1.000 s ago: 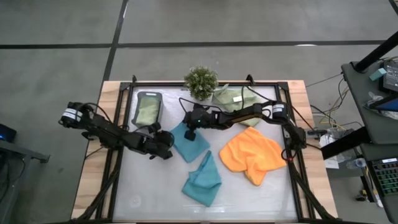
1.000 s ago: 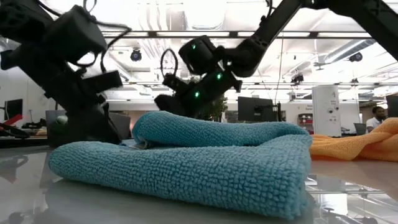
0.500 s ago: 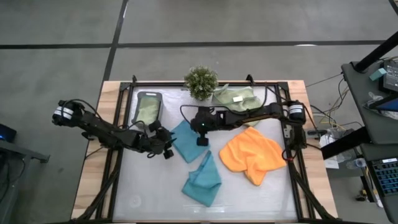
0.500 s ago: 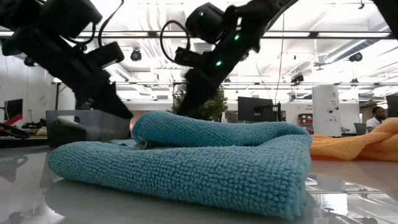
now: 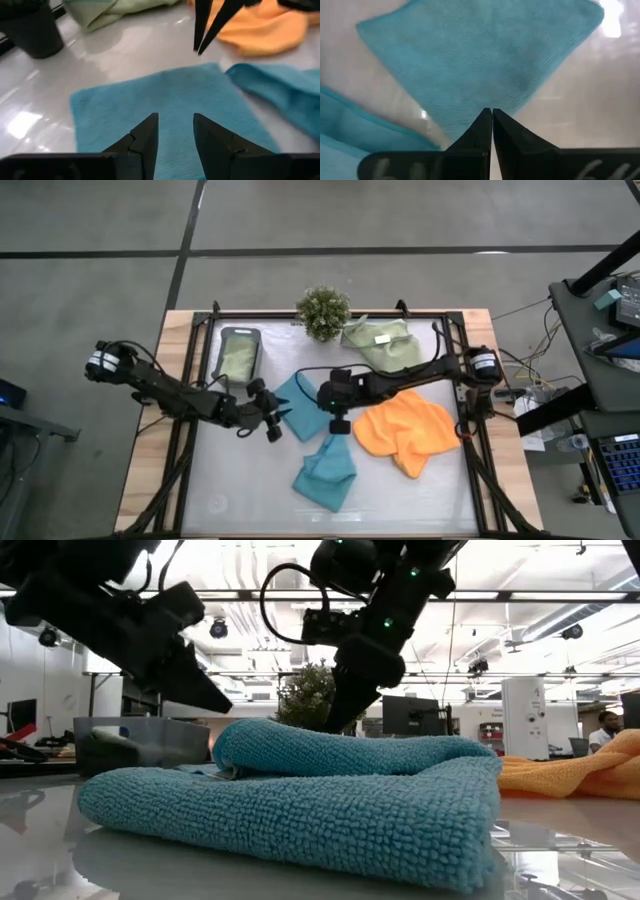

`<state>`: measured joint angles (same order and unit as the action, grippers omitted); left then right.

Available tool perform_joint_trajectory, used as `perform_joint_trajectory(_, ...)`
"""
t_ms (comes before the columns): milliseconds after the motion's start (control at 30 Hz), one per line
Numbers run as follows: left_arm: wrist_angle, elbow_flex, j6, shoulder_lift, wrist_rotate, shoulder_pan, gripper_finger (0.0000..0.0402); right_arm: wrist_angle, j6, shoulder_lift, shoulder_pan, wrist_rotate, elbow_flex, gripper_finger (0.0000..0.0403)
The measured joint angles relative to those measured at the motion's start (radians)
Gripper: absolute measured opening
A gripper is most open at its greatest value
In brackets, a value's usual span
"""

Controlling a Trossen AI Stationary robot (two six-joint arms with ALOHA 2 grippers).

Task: Fold microfiber towels
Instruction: Fold the left blue microfiber cloth

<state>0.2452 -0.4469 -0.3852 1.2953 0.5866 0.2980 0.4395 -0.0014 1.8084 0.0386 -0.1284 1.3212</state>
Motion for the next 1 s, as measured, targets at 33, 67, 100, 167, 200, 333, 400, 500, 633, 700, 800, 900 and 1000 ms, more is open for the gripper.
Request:
perform_joint_trajectory(33, 0.012, 0.000, 0.001, 0.000, -0.001, 0.005, 0.0108, 0.003, 0.047, 0.000, 0.002, 0.001, 0.000, 0.0009)
perform_joint_trajectory(67, 0.028, 0.000, 0.000, 0.000, -0.001, 0.008, 0.0108, 0.007, 0.098, 0.000, 0.003, 0.005, 0.000, 0.0009)
perform_joint_trajectory(100, 0.040, 0.000, 0.000, 0.000, -0.001, 0.010, 0.0108, 0.015, 0.143, 0.000, 0.001, 0.013, 0.000, 0.0011)
perform_joint_trajectory(167, 0.038, 0.000, 0.000, 0.000, -0.001, 0.012, 0.0108, 0.064, 0.210, -0.001, -0.012, 0.061, 0.005, 0.0020)
perform_joint_trajectory(200, 0.035, 0.000, -0.001, 0.000, -0.001, 0.012, 0.0108, 0.090, 0.238, -0.001, -0.017, 0.087, 0.010, 0.0027)
perform_joint_trajectory(333, 0.039, 0.002, -0.001, 0.000, -0.001, 0.017, 0.0108, 0.117, 0.148, -0.003, -0.021, 0.134, 0.014, 0.0070)
perform_joint_trajectory(400, 0.037, 0.003, 0.000, 0.000, -0.001, 0.017, 0.0108, 0.113, 0.051, -0.001, -0.015, 0.136, 0.008, 0.0093)
perform_joint_trajectory(500, 0.039, 0.010, 0.017, 0.000, 0.031, 0.017, 0.0108, 0.086, -0.045, 0.008, 0.003, 0.136, 0.006, 0.0128)
perform_joint_trajectory(633, 0.036, 0.024, 0.025, 0.000, 0.088, 0.017, 0.0108, 0.025, -0.111, 0.013, 0.036, 0.137, 0.005, 0.0172)
perform_joint_trajectory(700, 0.036, 0.028, 0.025, 0.000, 0.103, 0.017, 0.0109, -0.008, -0.156, 0.013, 0.056, 0.137, 0.002, 0.0190)
perform_joint_trajectory(800, 0.038, 0.028, 0.025, 0.000, 0.104, 0.017, 0.0108, -0.067, -0.226, 0.025, 0.084, 0.132, 0.000, 0.0209)
perform_joint_trajectory(900, 0.042, 0.028, 0.026, 0.000, 0.104, 0.017, 0.0109, -0.122, -0.275, 0.053, 0.098, 0.129, 0.000, 0.0216)
perform_joint_trajectory(1000, 0.043, 0.028, 0.026, 0.000, 0.107, 0.017, 0.0108, -0.154, -0.299, 0.086, 0.097, 0.127, -0.001, 0.0214)
